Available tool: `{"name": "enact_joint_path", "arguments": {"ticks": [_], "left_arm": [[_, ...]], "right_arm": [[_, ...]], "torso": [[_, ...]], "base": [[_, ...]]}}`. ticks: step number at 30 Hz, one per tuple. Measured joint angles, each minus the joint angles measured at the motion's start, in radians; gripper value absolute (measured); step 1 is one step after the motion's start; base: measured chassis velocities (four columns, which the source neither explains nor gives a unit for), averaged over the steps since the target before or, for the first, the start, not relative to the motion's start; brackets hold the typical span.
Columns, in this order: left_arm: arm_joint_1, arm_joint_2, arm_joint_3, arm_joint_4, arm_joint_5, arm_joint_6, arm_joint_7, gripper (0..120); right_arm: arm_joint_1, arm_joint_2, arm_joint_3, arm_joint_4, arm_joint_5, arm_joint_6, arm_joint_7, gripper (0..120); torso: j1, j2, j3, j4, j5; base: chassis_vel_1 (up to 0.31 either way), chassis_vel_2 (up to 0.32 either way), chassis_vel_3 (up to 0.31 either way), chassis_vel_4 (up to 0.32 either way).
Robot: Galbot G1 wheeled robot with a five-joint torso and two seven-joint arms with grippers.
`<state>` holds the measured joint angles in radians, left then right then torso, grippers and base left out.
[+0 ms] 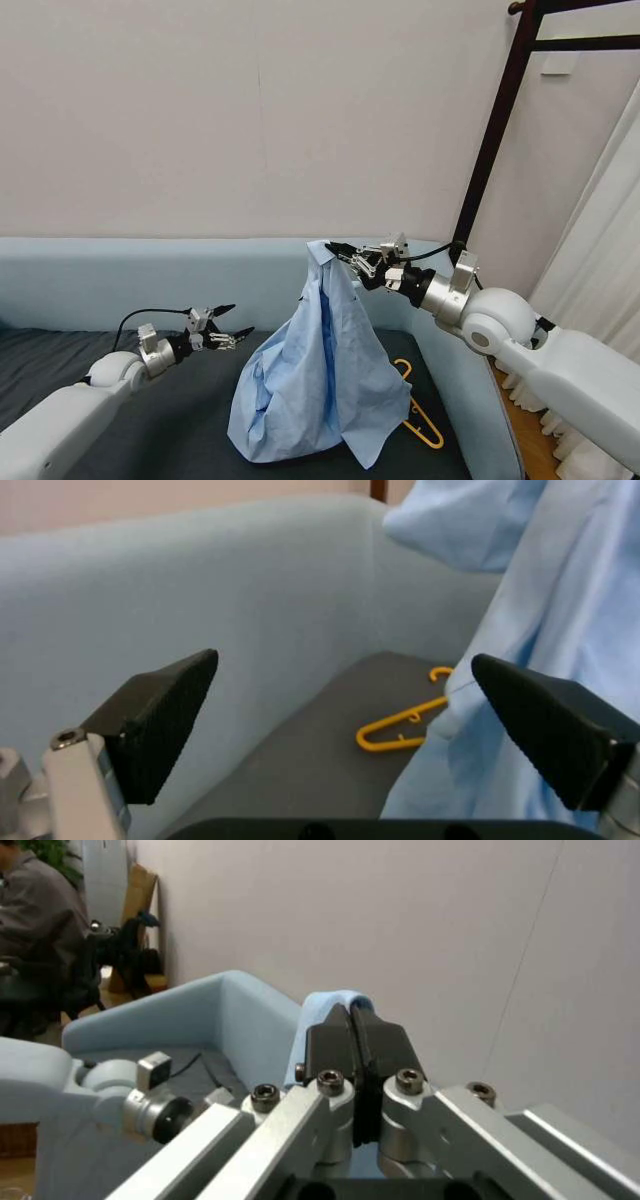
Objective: Pick up the clothes from the sofa and hang them on the clothes hanger.
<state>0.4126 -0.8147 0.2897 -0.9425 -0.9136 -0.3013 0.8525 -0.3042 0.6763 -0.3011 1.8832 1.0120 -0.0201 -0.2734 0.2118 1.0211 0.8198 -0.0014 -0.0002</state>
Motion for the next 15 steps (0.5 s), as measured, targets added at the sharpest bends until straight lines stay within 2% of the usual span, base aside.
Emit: {"name": "enact_joint_path", "arguments": {"ticks": [2,3,6,15], "left_arm": [[-0.049,-0.042,0.039,0.067,-0.004,0.024,0.035,97],[-0.049,-0.042,0.039,0.067,-0.004,0.024,0.035,97],[-0.088,-0.096,0.075,0.13,0.007,0.048,0.094,100],[-0.057,-0.131,0.101,0.122,0.021,0.062,0.125,100]], "right_arm": [[-0.006,-0.009,0.008,0.008,0.004,-0.002,0.001,0],[-0.006,-0.009,0.008,0.008,0.004,-0.002,0.001,0],[-0.009,-0.028,0.014,0.018,0.009,-0.003,0.003,0],[-0.013,-0.047,0.02,0.028,0.013,-0.003,0.007,0]], "torso": [[0.0,0.0,0.0,0.0003,0.0004],[0.0,0.0,0.0,0.0003,0.0004],[0.0,0.0,0.0,0.0001,0.0001],[0.0,0.0,0.0,0.0004,0.0]], "base": [[0.0,0.0,0.0,0.0],[0.0,0.0,0.0,0.0],[0.0,0.0,0.0,0.0],[0.0,0.0,0.0,0.0]]}}
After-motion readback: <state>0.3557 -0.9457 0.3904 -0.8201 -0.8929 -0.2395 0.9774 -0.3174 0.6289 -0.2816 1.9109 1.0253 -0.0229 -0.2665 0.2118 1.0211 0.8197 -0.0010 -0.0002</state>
